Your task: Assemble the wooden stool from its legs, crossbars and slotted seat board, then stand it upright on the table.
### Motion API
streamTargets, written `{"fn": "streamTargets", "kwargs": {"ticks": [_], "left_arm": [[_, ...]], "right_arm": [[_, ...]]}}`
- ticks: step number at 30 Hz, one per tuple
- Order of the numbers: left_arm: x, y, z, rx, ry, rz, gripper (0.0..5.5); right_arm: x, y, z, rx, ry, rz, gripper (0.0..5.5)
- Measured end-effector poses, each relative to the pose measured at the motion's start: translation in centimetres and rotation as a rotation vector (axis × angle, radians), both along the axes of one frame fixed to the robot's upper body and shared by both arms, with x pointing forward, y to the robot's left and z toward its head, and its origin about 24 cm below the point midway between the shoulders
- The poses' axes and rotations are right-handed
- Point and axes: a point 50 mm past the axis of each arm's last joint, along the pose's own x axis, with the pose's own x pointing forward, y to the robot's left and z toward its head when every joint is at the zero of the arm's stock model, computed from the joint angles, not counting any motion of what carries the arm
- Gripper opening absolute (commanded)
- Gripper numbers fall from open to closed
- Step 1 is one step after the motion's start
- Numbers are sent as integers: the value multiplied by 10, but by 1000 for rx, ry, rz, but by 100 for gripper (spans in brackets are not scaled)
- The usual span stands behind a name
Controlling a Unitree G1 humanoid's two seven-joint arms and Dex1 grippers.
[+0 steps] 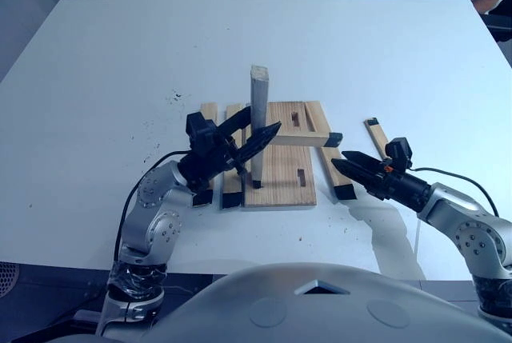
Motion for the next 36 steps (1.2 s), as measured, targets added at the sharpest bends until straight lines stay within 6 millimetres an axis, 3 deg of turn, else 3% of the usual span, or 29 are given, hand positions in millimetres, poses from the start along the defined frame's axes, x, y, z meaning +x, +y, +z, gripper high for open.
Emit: {"fn": "streamTargets", "kwargs": {"ticks": [19,26,36], "left_arm": [[-23,19,-5,168,-165,-128,219],[-25,42,-32,233,-55,-134,219],[-24,47,-32,338,-34,-213,219]], "right_arm": [[-7,-3,-5,-21,15,-21,267],[-11,-3,-9,-28,20,-37,267],[-17,1,-11,-19,23,-57,267]]}}
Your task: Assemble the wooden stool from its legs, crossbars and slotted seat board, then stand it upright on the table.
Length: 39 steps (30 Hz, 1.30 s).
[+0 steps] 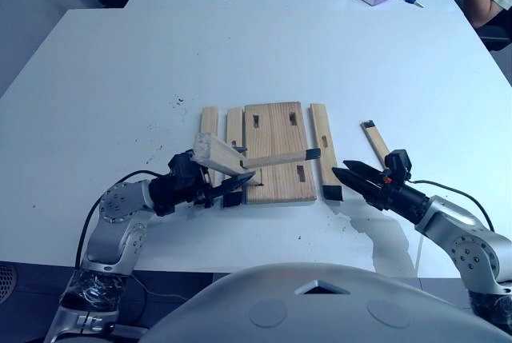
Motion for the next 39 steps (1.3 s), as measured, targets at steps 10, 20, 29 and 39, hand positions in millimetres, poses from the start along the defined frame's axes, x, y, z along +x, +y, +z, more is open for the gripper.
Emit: {"fn": "streamTargets", "kwargs": {"ticks": [10,20,29,39], "left_arm": [[35,-6,19,163,90,-10,289],[41,7,22,288,20,23,337],[32,35,22,364,115,252,337],[23,56,15,509,295,472,337]], "right_arm": [[0,6,-3,5,-16,-16,267],[-4,8,-7,4,-16,-41,267],[-20,13,-12,34,-4,-133,267],[-36,18,-9,61,-7,-227,267]]}}
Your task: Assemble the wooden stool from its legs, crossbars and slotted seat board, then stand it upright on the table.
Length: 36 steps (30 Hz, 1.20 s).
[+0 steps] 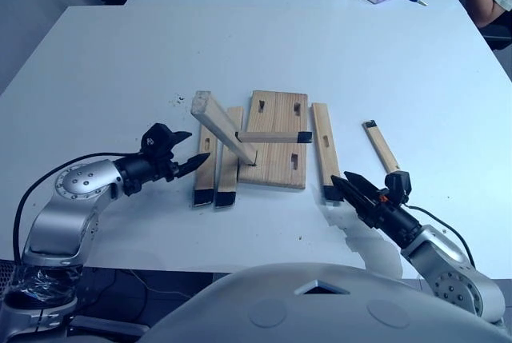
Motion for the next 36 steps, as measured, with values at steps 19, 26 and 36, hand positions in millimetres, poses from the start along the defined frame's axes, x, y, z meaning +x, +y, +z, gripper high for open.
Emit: {"fn": "streamTargets", "kwargs": {"ticks": [19,26,36], "left_arm": [[-28,1,-15,23,330,43,337],[-1,25,-10,119,281,83,337],[32,17,1,3,222,67,337]], "right_arm": [[-8,13,-3,-12,-9,-26,267],[-11,16,-5,-20,-12,-51,267],[-11,20,-7,-35,-17,-38,267]]}}
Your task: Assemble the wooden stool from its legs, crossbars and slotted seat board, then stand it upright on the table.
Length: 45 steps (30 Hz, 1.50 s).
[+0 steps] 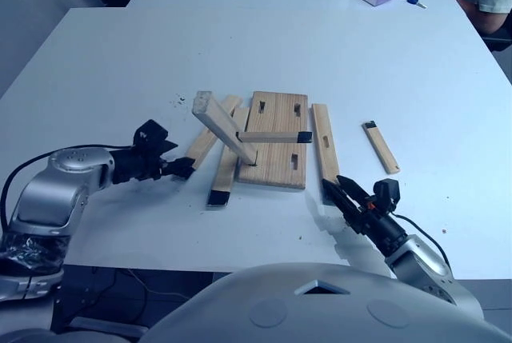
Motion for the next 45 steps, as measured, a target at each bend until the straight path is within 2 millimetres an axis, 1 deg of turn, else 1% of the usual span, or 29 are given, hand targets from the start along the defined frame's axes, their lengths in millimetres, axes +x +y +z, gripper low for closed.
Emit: {"fn": "streamTargets", "kwargs": {"ticks": [5,8,10,12,16,20,22,28,31,32,33,35,36,37,39,41,43,44,45], "left_arm": [[1,-8,-3,-41,10,10,337],[-3,-10,-16,-21,33,21,337],[-6,-9,-30,-4,56,50,337],[-6,-11,-35,-3,51,61,337],[-4,-12,-40,-2,22,91,282],[-3,-10,-42,-11,11,129,222],[-1,-7,-43,-15,5,158,201],[2,-3,-44,-34,-9,209,201],[12,4,-44,-88,-63,330,201],[17,6,-37,-126,-113,354,201],[26,5,-24,-213,-186,376,201],[44,-2,14,-410,-353,390,201],[52,-10,47,-547,-470,355,201],[54,-16,73,-637,-551,302,201],[51,-29,109,-765,-651,186,201],[47,-33,121,-845,-656,119,201],[40,-30,130,-929,-624,52,201],[35,-29,136,-965,-610,8,201],[30,-29,147,-996,-601,-66,201]], "right_arm": [[5,-3,0,-18,-9,24,267],[6,-5,1,-30,-12,43,267],[6,-5,1,-29,-9,48,267],[7,-5,1,-31,-8,55,267],[8,-5,1,-29,-7,68,267],[8,-5,1,-30,-4,70,267],[8,-5,0,-29,-4,72,267],[8,-7,0,-34,-4,66,267],[6,-18,3,-58,-2,41,267],[7,-23,5,-62,-10,29,267],[9,-28,8,-56,-20,14,267],[16,-41,19,-53,-62,-13,267],[22,-51,30,-43,-106,-30,267],[28,-58,41,-33,-144,-30,267],[39,-67,65,22,-231,-23,267],[45,-68,82,98,-292,-6,267],[52,-69,105,191,-368,26,267],[55,-69,118,228,-407,55,267],[58,-67,135,262,-459,107,267]]}}
